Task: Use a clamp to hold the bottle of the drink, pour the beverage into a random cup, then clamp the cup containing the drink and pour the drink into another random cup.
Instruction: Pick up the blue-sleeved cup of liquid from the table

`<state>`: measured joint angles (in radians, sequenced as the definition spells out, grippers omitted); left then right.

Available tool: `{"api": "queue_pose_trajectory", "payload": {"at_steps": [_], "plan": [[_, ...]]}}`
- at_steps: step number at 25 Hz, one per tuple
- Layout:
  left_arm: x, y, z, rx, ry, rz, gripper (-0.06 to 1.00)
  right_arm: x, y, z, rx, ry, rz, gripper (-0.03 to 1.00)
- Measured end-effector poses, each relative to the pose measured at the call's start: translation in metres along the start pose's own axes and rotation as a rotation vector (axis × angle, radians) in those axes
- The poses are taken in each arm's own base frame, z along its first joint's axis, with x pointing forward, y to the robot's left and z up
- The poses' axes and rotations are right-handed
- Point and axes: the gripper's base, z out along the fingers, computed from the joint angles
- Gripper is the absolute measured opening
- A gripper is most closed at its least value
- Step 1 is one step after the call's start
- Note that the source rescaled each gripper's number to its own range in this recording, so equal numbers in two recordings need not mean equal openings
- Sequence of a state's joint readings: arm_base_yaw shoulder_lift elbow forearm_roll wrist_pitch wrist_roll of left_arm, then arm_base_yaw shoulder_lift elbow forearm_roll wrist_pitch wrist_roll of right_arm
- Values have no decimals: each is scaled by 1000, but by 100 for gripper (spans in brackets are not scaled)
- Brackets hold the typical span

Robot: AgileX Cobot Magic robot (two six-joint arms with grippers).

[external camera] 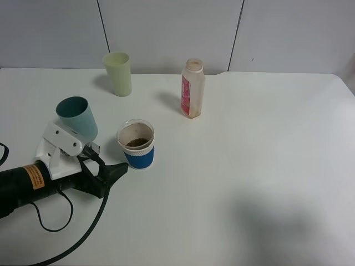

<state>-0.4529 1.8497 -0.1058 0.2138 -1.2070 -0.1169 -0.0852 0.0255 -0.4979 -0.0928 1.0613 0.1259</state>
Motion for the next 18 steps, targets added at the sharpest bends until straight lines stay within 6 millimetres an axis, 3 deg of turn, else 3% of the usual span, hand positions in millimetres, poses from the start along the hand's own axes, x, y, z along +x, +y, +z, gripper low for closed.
{"api": "queue_pose_trajectory", "payload": {"at_steps": [8, 18], "plan": [[11, 2, 3, -9, 54, -8, 83, 0, 0, 0, 0, 0, 0, 100], [-3, 4, 22, 6, -17, 11, 86, 0, 0, 0, 0, 0, 0, 100]]}}
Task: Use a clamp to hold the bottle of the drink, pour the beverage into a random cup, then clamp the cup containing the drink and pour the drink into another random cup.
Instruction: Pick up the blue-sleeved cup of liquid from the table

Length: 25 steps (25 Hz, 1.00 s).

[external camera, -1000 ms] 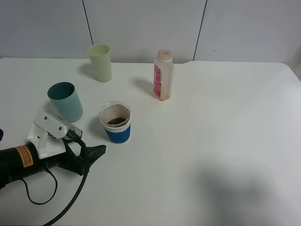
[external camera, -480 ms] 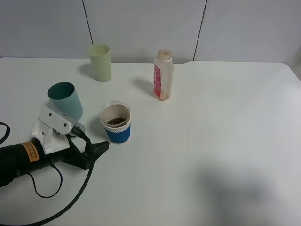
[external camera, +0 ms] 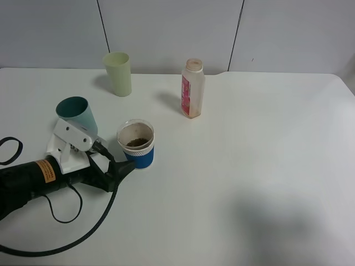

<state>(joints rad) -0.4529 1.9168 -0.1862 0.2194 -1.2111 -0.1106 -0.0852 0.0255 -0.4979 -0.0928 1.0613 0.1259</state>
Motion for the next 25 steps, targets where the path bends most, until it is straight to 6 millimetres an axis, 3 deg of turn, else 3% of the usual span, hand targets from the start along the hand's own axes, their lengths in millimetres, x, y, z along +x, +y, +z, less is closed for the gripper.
{"api": "queue_pose_trajectory", "payload": {"at_steps": [16, 25], "plan": [[9, -2, 14, 57, 37, 14, 86, 0, 0, 0, 0, 0, 0, 100], [8, -13, 35, 110, 24, 38, 86, 0, 0, 0, 0, 0, 0, 100]]}}
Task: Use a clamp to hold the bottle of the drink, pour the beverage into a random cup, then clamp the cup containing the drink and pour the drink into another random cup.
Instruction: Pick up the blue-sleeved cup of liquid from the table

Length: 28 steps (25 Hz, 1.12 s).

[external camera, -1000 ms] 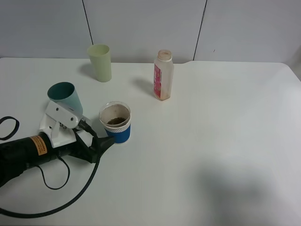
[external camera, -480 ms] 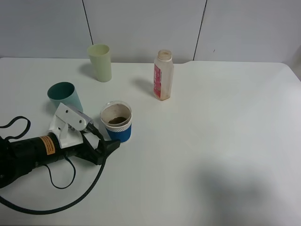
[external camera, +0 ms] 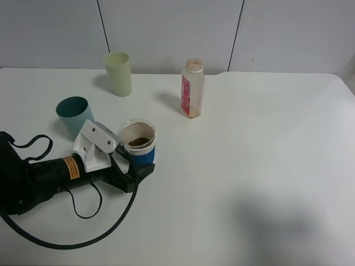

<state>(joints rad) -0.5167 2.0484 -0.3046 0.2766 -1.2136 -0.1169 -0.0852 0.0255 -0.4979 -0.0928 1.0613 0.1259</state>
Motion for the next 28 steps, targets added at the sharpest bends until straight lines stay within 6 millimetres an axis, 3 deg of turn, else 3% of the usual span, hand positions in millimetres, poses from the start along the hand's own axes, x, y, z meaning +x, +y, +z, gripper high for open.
{"api": "queue_pose_trajectory", "payload": {"at_steps": [15, 23, 25, 26, 28], "plan": [[-11, 5, 26, 6, -60, -2, 87, 0, 0, 0, 0, 0, 0, 100], [-3, 8, 38, 12, -41, -23, 86, 0, 0, 0, 0, 0, 0, 100], [-3, 8, 38, 12, -41, -23, 79, 0, 0, 0, 0, 0, 0, 100], [-3, 8, 38, 12, -41, -23, 70, 0, 0, 0, 0, 0, 0, 100], [-3, 8, 38, 12, -41, -23, 40, 0, 0, 0, 0, 0, 0, 100]]}}
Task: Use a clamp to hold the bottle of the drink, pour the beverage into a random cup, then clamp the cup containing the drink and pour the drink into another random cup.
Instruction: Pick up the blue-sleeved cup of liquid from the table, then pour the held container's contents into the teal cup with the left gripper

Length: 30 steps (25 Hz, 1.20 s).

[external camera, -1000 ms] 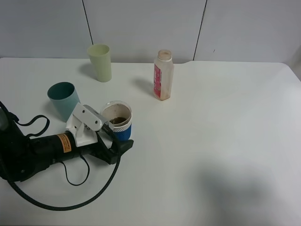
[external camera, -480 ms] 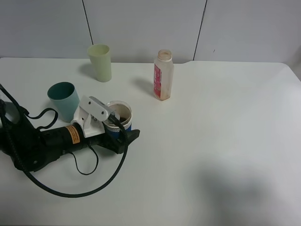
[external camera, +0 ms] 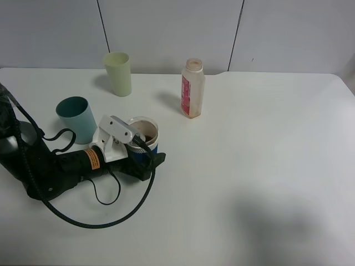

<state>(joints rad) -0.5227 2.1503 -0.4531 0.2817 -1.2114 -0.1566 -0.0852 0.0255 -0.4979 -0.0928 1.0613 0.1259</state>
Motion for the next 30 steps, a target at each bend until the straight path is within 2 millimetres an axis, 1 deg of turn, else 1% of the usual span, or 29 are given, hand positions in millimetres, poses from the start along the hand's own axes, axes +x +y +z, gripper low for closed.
{"api": "queue_pose_trajectory", "payload": {"at_steps": [1, 2, 3, 11, 14, 21, 24, 29, 30], "plan": [[0, 0, 0, 0, 0, 0, 24, 0, 0, 0, 0, 0, 0, 100], [0, 0, 0, 1, 0, 1, 5, 0, 0, 0, 0, 0, 0, 100], [0, 0, 0, 1, -1, 1, 1, 0, 0, 0, 0, 0, 0, 100], [0, -3, -1, 31, 5, 12, 1, 0, 0, 0, 0, 0, 0, 100], [-7, -5, -7, 35, -10, 15, 1, 0, 0, 0, 0, 0, 0, 100], [-37, -12, -29, 33, -109, 39, 1, 0, 0, 0, 0, 0, 0, 100], [-38, -12, -40, -3, -113, 22, 1, 0, 0, 0, 0, 0, 0, 100], [-30, -9, -60, -95, -88, -28, 1, 0, 0, 0, 0, 0, 0, 100], [-30, -9, -60, -95, -88, -28, 1, 0, 0, 0, 0, 0, 0, 100]]}}
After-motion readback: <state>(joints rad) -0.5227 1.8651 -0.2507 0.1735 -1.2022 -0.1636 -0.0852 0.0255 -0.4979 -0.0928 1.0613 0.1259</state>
